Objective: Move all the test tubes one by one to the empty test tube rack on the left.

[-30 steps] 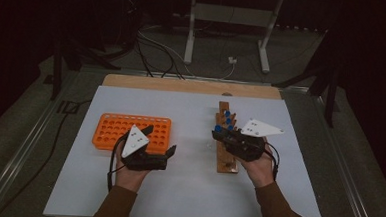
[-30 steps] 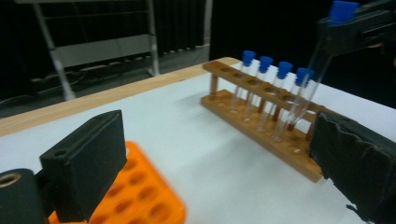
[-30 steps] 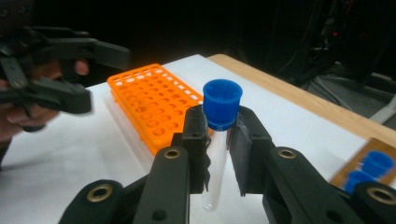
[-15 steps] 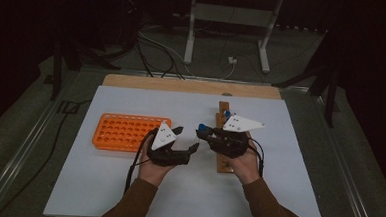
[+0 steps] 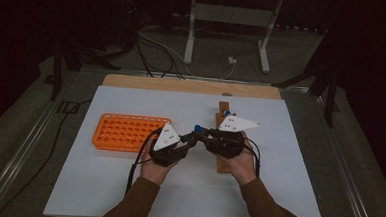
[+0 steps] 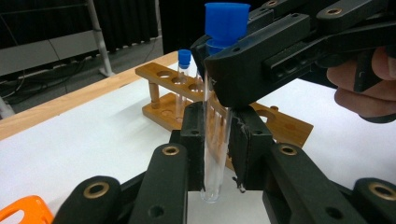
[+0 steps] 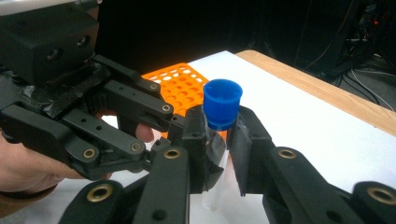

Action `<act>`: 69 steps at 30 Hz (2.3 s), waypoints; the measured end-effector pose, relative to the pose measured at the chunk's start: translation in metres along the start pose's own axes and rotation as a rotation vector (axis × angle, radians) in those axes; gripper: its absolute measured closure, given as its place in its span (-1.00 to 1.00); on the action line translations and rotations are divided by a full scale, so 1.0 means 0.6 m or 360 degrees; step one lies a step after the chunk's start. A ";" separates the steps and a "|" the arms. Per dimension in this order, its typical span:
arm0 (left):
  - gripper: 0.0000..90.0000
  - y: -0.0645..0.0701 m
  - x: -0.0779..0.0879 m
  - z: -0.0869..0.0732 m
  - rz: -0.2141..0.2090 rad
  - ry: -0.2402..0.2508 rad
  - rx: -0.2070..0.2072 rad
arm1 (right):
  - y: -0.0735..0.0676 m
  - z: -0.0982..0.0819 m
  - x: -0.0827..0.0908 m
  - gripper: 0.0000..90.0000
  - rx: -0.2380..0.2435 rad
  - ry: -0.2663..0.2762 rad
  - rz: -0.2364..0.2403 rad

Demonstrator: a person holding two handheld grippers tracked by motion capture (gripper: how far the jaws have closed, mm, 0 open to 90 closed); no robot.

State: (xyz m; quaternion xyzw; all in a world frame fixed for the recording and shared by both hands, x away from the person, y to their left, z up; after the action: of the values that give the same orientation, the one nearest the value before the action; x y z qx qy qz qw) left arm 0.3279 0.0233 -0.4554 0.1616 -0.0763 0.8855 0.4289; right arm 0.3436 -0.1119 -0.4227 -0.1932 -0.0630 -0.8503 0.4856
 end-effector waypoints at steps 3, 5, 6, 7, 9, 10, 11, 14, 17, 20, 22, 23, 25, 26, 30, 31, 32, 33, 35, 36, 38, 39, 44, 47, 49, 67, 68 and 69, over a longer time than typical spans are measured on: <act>0.74 -0.001 -0.001 0.000 0.0006 -0.0007 -0.0006 | 0.002 -0.001 0.001 0.66 -0.0005 -0.0007 0.0006; 0.74 -0.008 0.000 -0.001 0.0021 -0.0005 0.0011 | 0.008 0.001 0.009 0.36 -0.0031 0.0018 -0.0013; 0.74 -0.013 0.001 -0.002 0.0032 -0.0004 0.0024 | 0.010 0.001 0.013 0.26 -0.0031 0.0027 -0.0026; 0.74 -0.017 0.003 -0.003 0.0047 -0.0004 0.0032 | 0.014 0.002 0.018 0.18 -0.0034 0.0040 -0.0044; 0.74 -0.024 0.007 -0.003 0.0061 0.0002 0.0046 | 0.017 0.002 0.023 0.11 -0.0039 0.0050 -0.0059; 0.74 -0.030 0.011 -0.004 0.0074 0.0004 0.0051 | 0.020 0.002 0.027 0.03 -0.0044 0.0057 -0.0070; 0.74 -0.034 0.014 -0.004 0.0079 0.0009 0.0063 | 0.026 0.001 0.033 -0.08 -0.0054 0.0062 -0.0100; 0.74 -0.047 0.023 -0.010 0.0103 0.0016 0.0092 | 0.044 -0.006 0.051 -0.54 -0.0070 0.0054 -0.0230; 0.74 -0.060 0.032 -0.019 0.0136 0.0020 0.0125 | 0.052 -0.011 0.058 -0.70 -0.0088 0.0050 -0.0290; 0.74 -0.070 0.039 -0.029 0.0172 0.0015 0.0142 | 0.067 -0.021 0.074 -0.95 -0.0124 0.0068 -0.0353; 0.74 -0.082 0.046 -0.041 0.0214 0.0012 0.0163 | 0.076 -0.029 0.083 -0.98 -0.0128 0.0067 -0.0381; 0.74 -0.082 0.046 -0.041 0.0214 0.0012 0.0163 | 0.076 -0.029 0.083 -0.98 -0.0128 0.0067 -0.0381; 0.74 -0.090 0.050 -0.048 0.0242 0.0015 0.0174 | 0.083 -0.039 0.094 -1.00 -0.0135 0.0069 -0.0404; 0.74 -0.093 0.053 -0.051 0.0255 0.0014 0.0179 | 0.086 -0.042 0.098 -1.00 -0.0140 0.0073 -0.0411; 0.74 -0.104 0.057 -0.063 0.0292 0.0005 0.0195 | 0.093 -0.054 0.114 -1.00 -0.0151 0.0082 -0.0437; 0.74 -0.106 0.058 -0.066 0.0301 0.0000 0.0194 | 0.094 -0.056 0.116 -1.00 -0.0155 0.0082 -0.0442; 0.74 -0.107 0.058 -0.069 0.0307 -0.0008 0.0195 | 0.095 -0.058 0.119 -1.00 -0.0160 0.0084 -0.0443; 0.74 -0.109 0.059 -0.072 0.0314 -0.0015 0.0191 | 0.096 -0.060 0.121 -1.00 -0.0167 0.0089 -0.0443; 0.74 -0.111 0.059 -0.079 0.0325 -0.0028 0.0199 | 0.096 -0.062 0.123 -1.00 -0.0173 0.0089 -0.0447; 0.74 -0.112 0.059 -0.083 0.0332 -0.0034 0.0204 | 0.097 -0.065 0.124 -1.00 -0.0170 0.0083 -0.0448; 0.74 -0.115 0.060 -0.091 0.0338 -0.0052 0.0216 | 0.097 -0.066 0.126 -1.00 -0.0166 0.0080 -0.0450; 0.74 -0.116 0.060 -0.095 0.0344 -0.0055 0.0222 | 0.097 -0.066 0.127 -1.00 -0.0166 0.0081 -0.0448; 0.74 -0.116 0.056 -0.118 0.0349 -0.0133 0.0233 | 0.095 -0.068 0.129 -1.00 -0.0165 0.0083 -0.0444; 0.74 -0.111 0.048 -0.128 0.0358 -0.0211 0.0192 | 0.093 -0.072 0.128 -1.00 -0.0157 0.0074 -0.0442; 0.73 -0.109 0.047 -0.128 0.0365 -0.0224 0.0177 | 0.093 -0.074 0.128 -1.00 -0.0150 0.0064 -0.0447; 0.53 -0.111 0.041 -0.140 0.0388 -0.0306 0.0211 | 0.095 -0.079 0.128 -1.00 -0.0143 0.0059 -0.0463; 0.42 -0.112 0.042 -0.139 0.0392 -0.0299 0.0224 | 0.097 -0.079 0.128 -1.00 -0.0142 0.0060 -0.0461; 0.42 -0.113 0.044 -0.138 0.0388 -0.0289 0.0230 | 0.097 -0.079 0.128 -1.00 -0.0142 0.0060 -0.0461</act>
State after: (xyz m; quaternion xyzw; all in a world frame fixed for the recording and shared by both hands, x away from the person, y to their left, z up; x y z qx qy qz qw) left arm 0.3472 0.1075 -0.5239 0.2611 -0.0698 0.9158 0.2970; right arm 0.3454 -0.2176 -0.4412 -0.1875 -0.0431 -0.9169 0.3497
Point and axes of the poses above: each handheld gripper's, and its own axes: x roughly backward along the jaws, z roughly out of its top, y roughly to its right, the point moved 5 cm from there along -x, roughly forward along the jaws, and after that the axes turned 1 degree about -y, right-handed, at the moved point
